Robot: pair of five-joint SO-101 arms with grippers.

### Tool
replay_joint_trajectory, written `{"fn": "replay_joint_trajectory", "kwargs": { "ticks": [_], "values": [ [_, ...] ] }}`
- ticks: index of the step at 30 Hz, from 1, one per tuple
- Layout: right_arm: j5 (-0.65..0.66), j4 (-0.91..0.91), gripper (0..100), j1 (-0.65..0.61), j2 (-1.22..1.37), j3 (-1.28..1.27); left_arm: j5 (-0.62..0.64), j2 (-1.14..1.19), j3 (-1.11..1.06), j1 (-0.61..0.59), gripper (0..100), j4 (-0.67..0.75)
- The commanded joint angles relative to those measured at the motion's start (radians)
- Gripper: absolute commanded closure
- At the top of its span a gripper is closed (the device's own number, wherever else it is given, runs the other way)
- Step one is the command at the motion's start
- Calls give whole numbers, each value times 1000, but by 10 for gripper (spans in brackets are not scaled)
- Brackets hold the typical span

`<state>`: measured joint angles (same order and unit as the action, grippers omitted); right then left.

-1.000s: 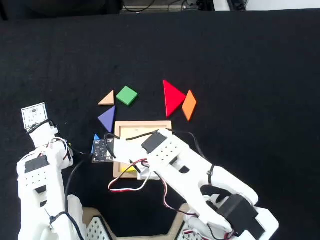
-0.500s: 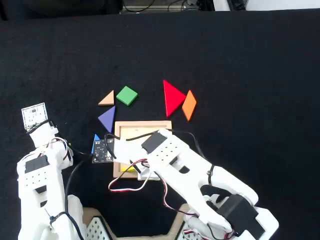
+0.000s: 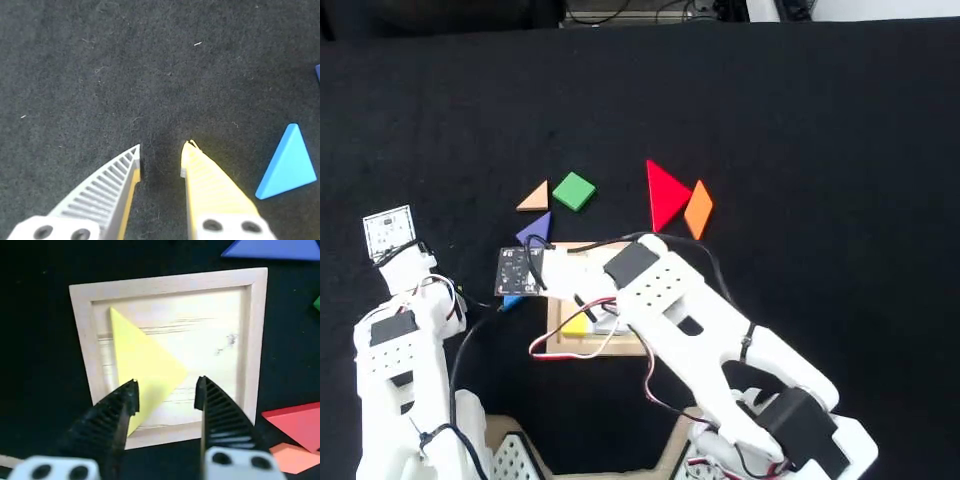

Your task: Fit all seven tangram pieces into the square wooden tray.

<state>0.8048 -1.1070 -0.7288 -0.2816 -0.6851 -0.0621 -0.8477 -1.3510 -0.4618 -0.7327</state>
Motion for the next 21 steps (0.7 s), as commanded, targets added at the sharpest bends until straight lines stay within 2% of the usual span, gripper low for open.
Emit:
{"fn": "replay_joint_trajectory", "kwargs": {
  "ticks": [1, 3, 6, 10, 21],
  "values": [
    [-5, 14, 809, 35, -39, 59, -6, -9, 10, 8, 855, 18],
    [-5, 81, 828, 80, -33, 58, -6, -9, 10, 10, 855, 18],
    [-15, 229, 981, 153, -8, 18, -8, -9, 10, 10, 855, 18],
    [-71, 296, 988, 186, 53, 2, -8, -9, 10, 10, 855, 18],
    [-54, 293, 988, 180, 271, 76, -8, -9, 10, 10, 855, 18]
  ]
}}
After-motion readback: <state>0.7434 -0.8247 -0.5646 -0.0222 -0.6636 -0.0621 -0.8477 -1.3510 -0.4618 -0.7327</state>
